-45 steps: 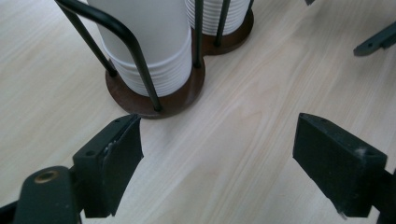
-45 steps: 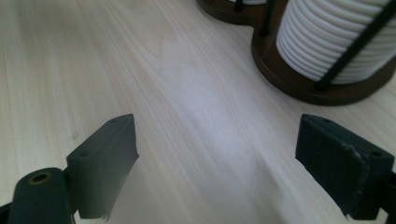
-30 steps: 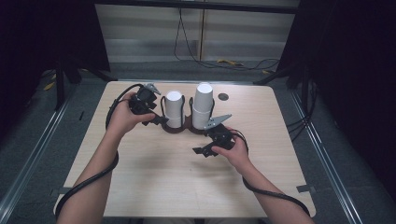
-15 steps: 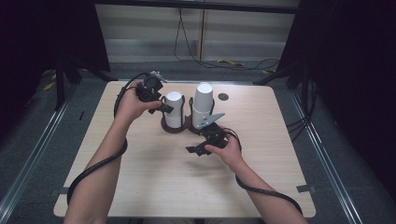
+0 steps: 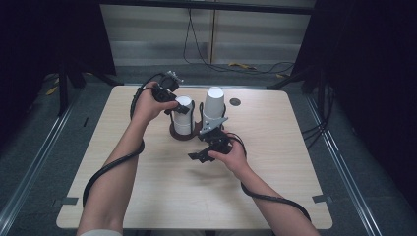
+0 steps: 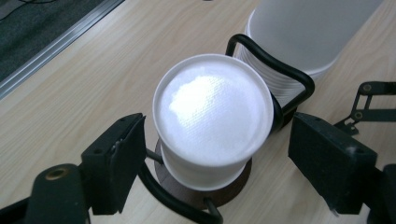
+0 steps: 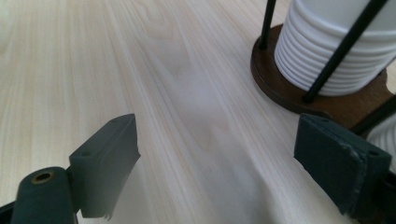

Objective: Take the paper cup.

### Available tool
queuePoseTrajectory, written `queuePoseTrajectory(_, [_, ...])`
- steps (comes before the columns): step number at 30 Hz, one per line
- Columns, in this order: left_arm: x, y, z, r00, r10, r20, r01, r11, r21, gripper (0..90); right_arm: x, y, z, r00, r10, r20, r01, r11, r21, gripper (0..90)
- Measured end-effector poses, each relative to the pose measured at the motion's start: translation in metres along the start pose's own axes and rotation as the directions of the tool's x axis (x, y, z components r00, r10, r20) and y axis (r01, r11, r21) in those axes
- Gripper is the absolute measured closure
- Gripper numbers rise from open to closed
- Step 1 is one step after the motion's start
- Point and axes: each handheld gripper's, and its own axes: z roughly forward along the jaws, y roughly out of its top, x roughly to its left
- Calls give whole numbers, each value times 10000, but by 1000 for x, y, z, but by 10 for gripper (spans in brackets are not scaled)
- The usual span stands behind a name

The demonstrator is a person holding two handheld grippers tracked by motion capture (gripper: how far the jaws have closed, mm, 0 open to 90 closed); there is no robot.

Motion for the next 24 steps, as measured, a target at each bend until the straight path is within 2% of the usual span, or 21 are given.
queuePoseTrajectory(1, [0,1,4,9999,-117,-37,117,9999,-27,199,0,1,1,10000,14,-13,-14,10000,-47,133])
queuePoseTrajectory(3, [1,1,5,10000,-68,-41,68,9999,77,204,0,1,1,10000,47,-35,-47,10000,-64,133])
queuePoseTrajectory(4, [2,1,9,9996,-271,30,271,9996,-44,208,0,2,3,9999,97,-31,-97,9999,-104,133])
queuePoseTrajectory(7, [3,1,11,9997,-221,112,221,9997,-43,217,0,3,6,10000,-10,65,11,9999,-146,138])
queuePoseTrajectory(12, [4,1,14,9997,-223,-39,223,9997,85,281,1,8,14,9997,-88,219,95,9995,-312,147])
queuePoseTrajectory(14, [5,2,14,9989,-461,-27,461,9989,42,311,1,11,17,9997,-101,240,109,9994,-333,154])
queuePoseTrajectory(18, [4,2,14,9992,-385,-52,385,9992,107,316,1,14,22,9996,-154,254,164,9990,-407,154])
queuePoseTrajectory(21, [2,3,13,9991,-405,-94,407,9991,156,320,0,17,29,9988,-190,456,205,9992,-343,152])
queuePoseTrajectory(24, [2,5,13,9991,-396,-156,400,9988,278,321,0,20,34,9987,-67,497,90,9990,-449,145])
